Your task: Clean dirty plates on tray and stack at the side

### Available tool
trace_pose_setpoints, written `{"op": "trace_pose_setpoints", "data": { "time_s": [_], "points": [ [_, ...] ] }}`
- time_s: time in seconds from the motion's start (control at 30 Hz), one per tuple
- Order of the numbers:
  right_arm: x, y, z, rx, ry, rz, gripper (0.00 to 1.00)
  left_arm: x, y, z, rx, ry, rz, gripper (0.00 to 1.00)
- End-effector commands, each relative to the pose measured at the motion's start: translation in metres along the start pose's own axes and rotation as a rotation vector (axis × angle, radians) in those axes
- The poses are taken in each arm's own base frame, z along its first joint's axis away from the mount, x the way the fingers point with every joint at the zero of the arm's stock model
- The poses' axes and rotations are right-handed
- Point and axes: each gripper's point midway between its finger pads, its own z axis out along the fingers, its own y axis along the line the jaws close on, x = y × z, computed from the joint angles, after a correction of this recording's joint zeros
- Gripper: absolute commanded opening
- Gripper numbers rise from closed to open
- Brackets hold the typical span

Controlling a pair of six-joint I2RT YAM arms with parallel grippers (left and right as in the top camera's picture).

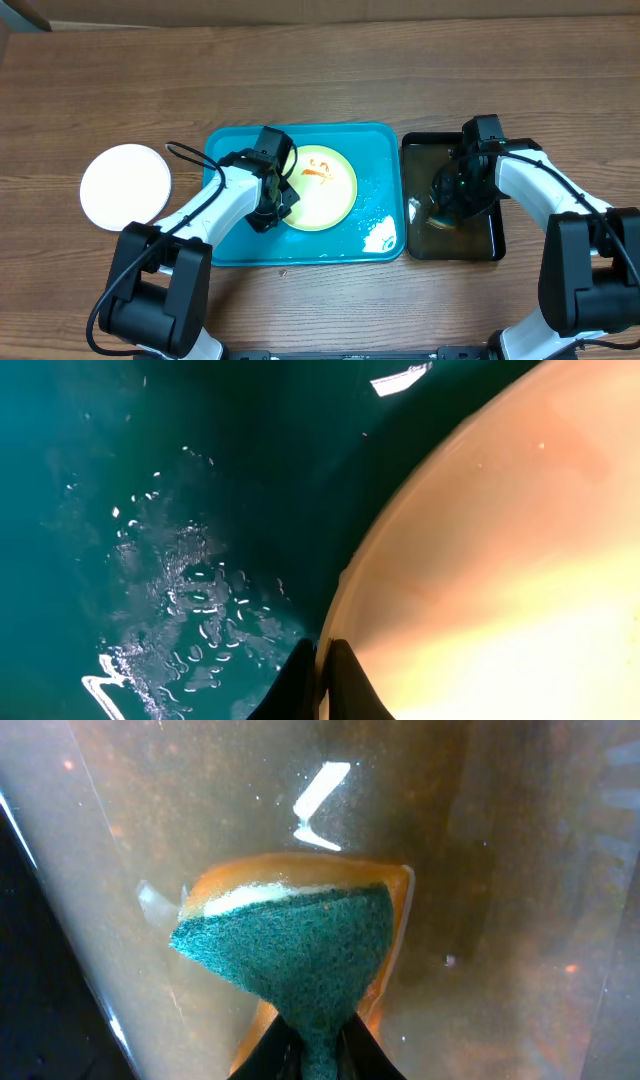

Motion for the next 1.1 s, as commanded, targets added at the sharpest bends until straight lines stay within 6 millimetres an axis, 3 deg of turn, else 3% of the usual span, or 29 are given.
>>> {"op": "trace_pose_setpoints", "data": {
  "time_s": [0.0,0.2,0.43,0.5,0.63,0.8,0.93,1.07],
  "points": [
    [0.01,-0.006,0.007,0.023,0.035,0.008,0.11,0.0,0.008,0.004,-0.035,-0.003,0.032,0.04],
    [0.012,0.001,0.002,-0.009,0.055,0.011,0.04,-0.012,0.018,0.003,-0.056,-0.013,0.144,0.04],
    [-0.023,0.032,-0.059,-0.099,0.011,-0.008,0.04,-0.015,0.028,0.002,-0.074,0.01,0.406,0.04],
    [-0.029,0.035,-0.065,-0.103,-0.009,-0.015,0.04,-0.014,0.03,0.002,-0.081,0.021,0.49,0.04],
    [-0.027,0.033,-0.054,-0.102,-0.007,-0.014,0.04,-0.014,0.031,0.002,-0.084,0.026,0.532,0.04],
    [-0.014,0.027,-0.016,-0.1,-0.011,-0.03,0.04,-0.014,0.031,0.002,-0.083,0.026,0.535,0.04],
    [-0.002,0.009,0.01,-0.038,-0.021,-0.022,0.04,-0.014,0.031,0.002,-0.083,0.027,0.535,0.04],
    [0.004,0.002,0.017,-0.006,-0.017,-0.015,0.04,-0.014,0.031,0.002,-0.082,0.027,0.535,0.04]
  ]
}}
